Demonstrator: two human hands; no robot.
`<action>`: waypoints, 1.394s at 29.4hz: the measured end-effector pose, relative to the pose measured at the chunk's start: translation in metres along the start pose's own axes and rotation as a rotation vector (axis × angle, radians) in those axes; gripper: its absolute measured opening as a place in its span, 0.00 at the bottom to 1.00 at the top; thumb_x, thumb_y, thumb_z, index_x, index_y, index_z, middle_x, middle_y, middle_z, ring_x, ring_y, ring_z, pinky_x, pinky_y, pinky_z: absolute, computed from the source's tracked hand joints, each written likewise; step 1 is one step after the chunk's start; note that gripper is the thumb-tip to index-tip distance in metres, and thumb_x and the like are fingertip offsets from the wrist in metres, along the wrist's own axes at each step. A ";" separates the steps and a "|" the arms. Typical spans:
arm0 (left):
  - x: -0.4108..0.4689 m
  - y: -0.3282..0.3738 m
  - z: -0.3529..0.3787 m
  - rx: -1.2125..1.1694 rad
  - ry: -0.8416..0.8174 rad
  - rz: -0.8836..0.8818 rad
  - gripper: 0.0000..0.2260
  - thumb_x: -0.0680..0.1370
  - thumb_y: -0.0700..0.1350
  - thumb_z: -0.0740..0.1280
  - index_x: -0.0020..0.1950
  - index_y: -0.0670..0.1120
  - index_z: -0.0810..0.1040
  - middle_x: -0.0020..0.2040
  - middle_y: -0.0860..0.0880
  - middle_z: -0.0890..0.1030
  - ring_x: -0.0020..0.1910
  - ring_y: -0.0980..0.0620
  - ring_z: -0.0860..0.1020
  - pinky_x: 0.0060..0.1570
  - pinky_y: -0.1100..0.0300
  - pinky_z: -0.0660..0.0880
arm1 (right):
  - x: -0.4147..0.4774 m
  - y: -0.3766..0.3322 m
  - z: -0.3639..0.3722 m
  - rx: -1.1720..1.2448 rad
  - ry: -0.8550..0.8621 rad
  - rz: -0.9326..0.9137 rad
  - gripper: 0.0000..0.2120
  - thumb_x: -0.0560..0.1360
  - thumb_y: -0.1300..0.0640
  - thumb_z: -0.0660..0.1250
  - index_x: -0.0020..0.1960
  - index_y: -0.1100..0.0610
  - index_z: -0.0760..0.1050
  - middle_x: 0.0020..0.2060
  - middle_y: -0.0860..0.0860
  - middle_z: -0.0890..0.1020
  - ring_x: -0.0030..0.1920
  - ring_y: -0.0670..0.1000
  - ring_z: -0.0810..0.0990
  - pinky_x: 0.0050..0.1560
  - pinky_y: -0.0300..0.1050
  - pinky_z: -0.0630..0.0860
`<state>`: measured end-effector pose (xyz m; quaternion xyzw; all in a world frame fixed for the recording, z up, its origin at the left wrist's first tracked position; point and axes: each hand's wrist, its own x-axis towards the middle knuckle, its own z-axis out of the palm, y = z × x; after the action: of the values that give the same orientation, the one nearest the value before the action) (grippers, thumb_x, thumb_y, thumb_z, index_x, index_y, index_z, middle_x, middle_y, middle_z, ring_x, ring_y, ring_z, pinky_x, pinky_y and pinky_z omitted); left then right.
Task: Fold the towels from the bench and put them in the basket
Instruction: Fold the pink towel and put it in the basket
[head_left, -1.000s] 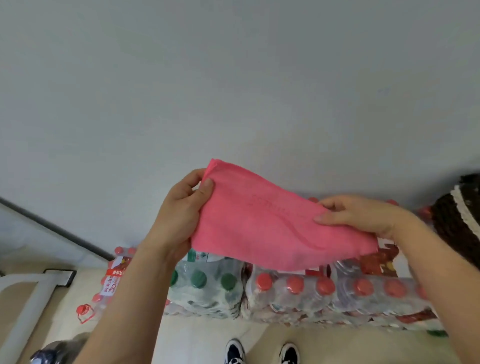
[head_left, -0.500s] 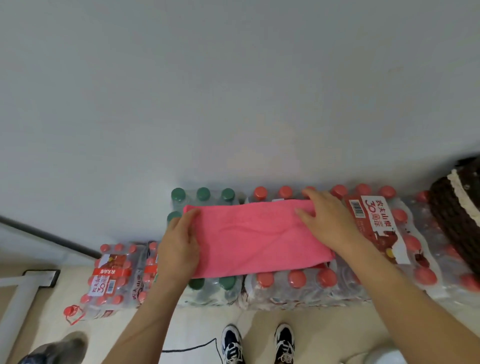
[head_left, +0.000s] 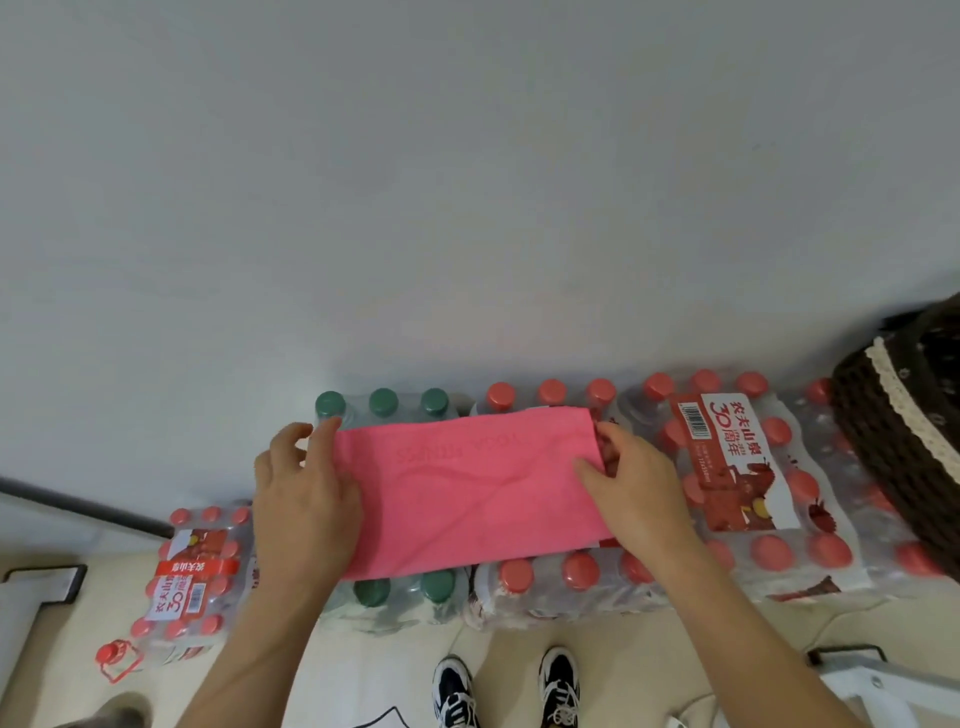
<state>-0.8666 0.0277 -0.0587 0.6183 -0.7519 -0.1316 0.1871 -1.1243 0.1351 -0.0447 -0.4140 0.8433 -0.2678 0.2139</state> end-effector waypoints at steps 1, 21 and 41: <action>0.002 0.008 0.001 0.000 0.009 0.051 0.22 0.71 0.31 0.64 0.66 0.41 0.74 0.61 0.37 0.74 0.57 0.35 0.72 0.50 0.42 0.72 | -0.002 0.000 -0.001 0.030 -0.008 0.015 0.16 0.74 0.56 0.68 0.61 0.50 0.75 0.47 0.46 0.80 0.47 0.48 0.78 0.46 0.44 0.74; -0.063 0.143 0.078 -0.186 -0.393 0.662 0.15 0.69 0.47 0.70 0.55 0.51 0.74 0.43 0.52 0.76 0.38 0.50 0.75 0.32 0.56 0.73 | -0.018 0.046 -0.022 0.556 -0.271 0.257 0.12 0.72 0.69 0.67 0.49 0.53 0.76 0.34 0.52 0.84 0.32 0.47 0.80 0.34 0.43 0.76; -0.026 0.188 0.080 -0.178 -0.288 0.232 0.21 0.76 0.51 0.62 0.67 0.47 0.63 0.52 0.46 0.76 0.48 0.44 0.78 0.39 0.54 0.70 | -0.003 0.046 -0.032 0.594 -0.550 0.178 0.14 0.79 0.70 0.57 0.52 0.57 0.78 0.32 0.47 0.82 0.31 0.44 0.80 0.39 0.46 0.82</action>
<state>-1.0630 0.0878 -0.0529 0.4833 -0.8226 -0.2620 0.1455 -1.1682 0.1699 -0.0486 -0.3158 0.6732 -0.3594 0.5638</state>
